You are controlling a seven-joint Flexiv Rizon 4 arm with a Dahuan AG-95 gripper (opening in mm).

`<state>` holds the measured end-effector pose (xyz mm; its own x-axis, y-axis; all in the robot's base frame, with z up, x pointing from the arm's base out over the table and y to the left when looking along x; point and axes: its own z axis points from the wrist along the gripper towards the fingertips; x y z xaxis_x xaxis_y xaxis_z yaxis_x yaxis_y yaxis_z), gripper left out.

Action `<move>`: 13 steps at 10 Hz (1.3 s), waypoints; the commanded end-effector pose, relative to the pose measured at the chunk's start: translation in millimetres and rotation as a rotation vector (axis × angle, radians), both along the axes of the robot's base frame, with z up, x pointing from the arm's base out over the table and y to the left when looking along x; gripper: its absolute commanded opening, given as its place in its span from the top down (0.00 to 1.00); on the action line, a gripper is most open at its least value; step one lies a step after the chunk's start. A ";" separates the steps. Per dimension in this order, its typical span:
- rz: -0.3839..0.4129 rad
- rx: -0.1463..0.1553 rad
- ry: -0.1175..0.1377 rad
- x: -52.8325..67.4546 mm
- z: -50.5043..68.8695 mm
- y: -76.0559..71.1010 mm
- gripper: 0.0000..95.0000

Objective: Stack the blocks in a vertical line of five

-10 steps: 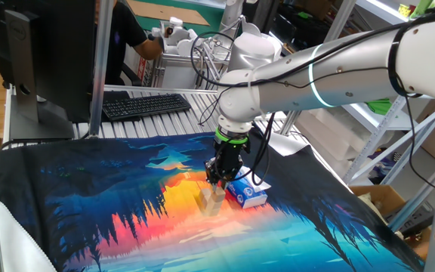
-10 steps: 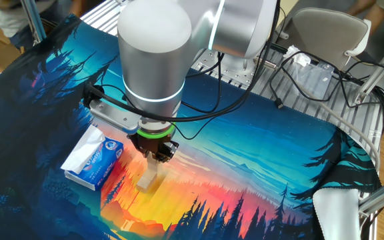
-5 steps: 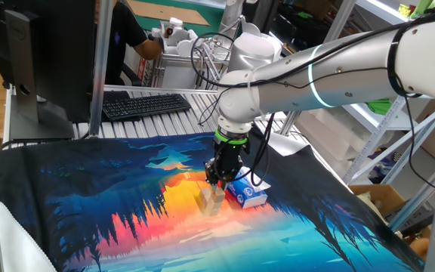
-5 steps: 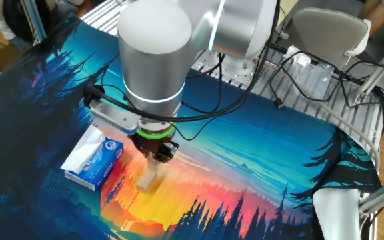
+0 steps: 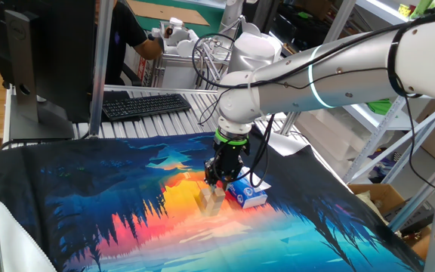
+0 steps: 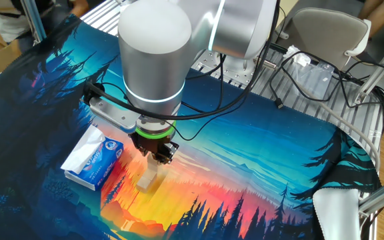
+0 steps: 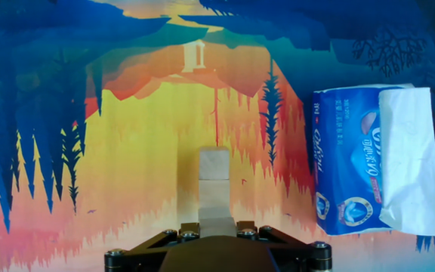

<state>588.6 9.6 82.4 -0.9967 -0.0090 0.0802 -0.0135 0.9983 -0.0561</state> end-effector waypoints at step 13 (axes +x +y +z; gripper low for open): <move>-0.013 0.002 0.002 34.5 -19.0 2.3 0.40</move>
